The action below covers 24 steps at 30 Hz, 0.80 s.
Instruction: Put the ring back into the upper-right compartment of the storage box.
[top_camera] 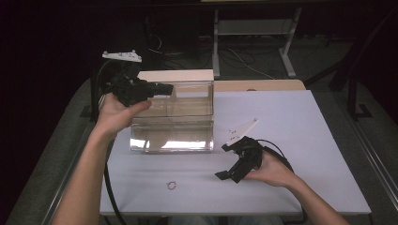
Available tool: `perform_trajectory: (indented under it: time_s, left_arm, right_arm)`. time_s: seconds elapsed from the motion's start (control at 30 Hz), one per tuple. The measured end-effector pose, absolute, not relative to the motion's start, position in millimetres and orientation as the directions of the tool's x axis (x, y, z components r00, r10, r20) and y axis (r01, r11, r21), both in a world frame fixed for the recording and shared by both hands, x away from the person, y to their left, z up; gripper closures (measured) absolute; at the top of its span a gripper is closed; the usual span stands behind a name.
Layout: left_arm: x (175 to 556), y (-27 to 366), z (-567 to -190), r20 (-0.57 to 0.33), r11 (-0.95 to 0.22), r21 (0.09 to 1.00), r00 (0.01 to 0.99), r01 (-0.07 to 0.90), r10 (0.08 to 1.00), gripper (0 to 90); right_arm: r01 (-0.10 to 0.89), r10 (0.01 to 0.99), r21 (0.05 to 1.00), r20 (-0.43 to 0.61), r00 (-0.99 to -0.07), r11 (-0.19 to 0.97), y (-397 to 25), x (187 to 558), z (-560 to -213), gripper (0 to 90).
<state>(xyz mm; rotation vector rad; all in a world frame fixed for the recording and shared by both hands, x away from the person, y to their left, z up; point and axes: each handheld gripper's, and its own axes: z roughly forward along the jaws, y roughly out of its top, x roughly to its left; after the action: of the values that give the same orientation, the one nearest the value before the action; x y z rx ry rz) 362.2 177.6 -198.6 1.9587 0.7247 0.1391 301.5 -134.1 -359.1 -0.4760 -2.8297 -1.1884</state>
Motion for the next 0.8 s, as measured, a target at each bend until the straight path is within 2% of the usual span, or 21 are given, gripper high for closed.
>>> perform_trajectory:
  time_s: [0.53,0.8]
  left_arm:
    - [363.8,178.3,-197.9,-0.209,-0.318,0.848,0.819,0.424,0.534,89.3]
    - [364.1,179.5,-197.8,-0.213,-0.316,0.848,0.82,0.425,0.531,89.3]
  right_arm:
    - [0.195,0.147,0.67,0.128,-0.981,0.717,-93.9,301.0,-357.9,1.0]
    - [0.183,0.126,0.644,0.135,-0.983,0.743,-77.0,300.6,-365.4,1.0]
